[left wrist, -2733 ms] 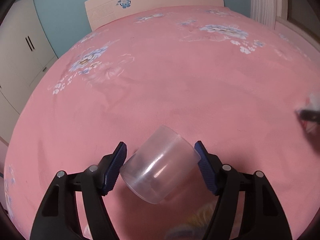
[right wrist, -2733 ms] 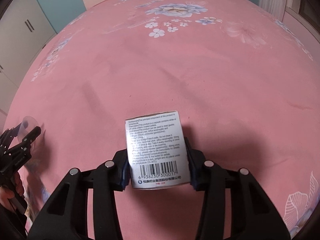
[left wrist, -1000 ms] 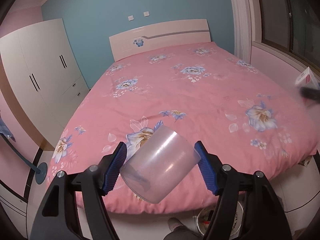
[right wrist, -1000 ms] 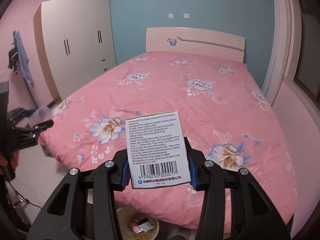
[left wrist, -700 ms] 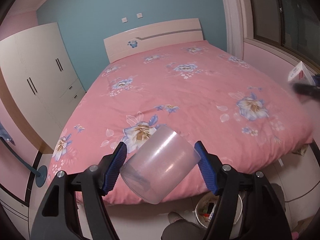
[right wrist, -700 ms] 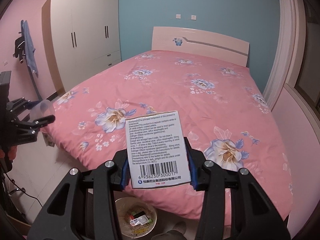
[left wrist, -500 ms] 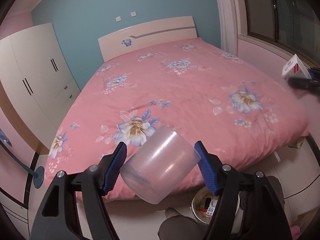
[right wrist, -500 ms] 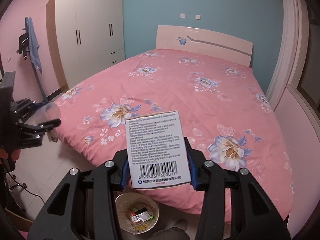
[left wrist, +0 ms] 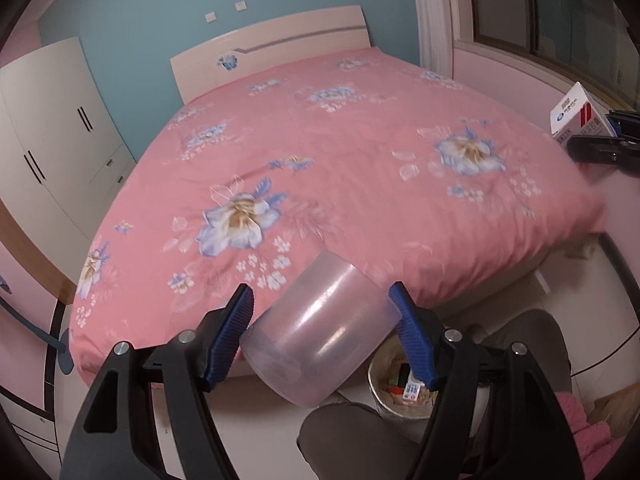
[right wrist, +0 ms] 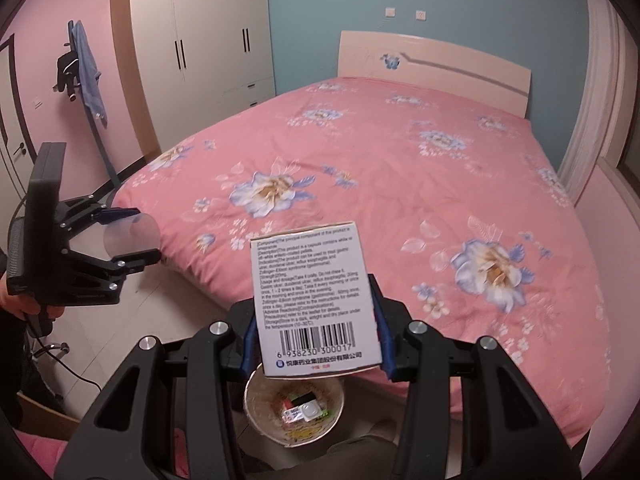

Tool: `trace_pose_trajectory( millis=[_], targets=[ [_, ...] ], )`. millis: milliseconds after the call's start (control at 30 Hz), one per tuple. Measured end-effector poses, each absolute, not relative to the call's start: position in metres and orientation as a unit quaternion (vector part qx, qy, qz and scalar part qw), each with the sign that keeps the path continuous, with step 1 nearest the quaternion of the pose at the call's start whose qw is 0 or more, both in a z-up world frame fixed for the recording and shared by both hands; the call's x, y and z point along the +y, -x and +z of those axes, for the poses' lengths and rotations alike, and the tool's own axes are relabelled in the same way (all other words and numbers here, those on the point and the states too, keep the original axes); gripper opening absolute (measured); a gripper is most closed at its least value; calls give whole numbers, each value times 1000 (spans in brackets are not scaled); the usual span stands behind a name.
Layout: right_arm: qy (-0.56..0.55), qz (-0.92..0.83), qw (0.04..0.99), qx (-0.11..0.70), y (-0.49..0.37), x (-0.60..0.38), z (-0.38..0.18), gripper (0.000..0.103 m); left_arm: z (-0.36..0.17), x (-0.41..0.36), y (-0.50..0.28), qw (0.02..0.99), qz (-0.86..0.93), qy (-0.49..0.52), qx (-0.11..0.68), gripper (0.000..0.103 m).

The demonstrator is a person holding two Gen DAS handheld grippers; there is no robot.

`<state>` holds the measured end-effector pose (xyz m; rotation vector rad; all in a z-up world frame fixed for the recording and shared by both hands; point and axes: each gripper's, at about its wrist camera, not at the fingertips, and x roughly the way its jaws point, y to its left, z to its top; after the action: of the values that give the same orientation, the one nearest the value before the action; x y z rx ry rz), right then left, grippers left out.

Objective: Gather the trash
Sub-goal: 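Lower both held items over the wastebasket opening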

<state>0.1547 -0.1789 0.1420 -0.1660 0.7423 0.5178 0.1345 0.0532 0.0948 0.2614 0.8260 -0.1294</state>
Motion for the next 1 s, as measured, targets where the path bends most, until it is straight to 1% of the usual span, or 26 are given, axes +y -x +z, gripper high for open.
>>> trace_pose_trajectory(
  millis=[300, 633, 1000],
  targets=[
    [71, 254, 877, 402, -158, -180, 88, 46, 37, 37, -138, 878, -86, -135, 452, 72],
    [64, 255, 843, 469, -167, -177, 14, 46, -44, 13, -143, 838, -118, -132, 516, 72],
    [52, 253, 806, 532, -177, -174, -71, 46, -115, 2, -153, 804, -123, -118, 570, 72]
  ],
)
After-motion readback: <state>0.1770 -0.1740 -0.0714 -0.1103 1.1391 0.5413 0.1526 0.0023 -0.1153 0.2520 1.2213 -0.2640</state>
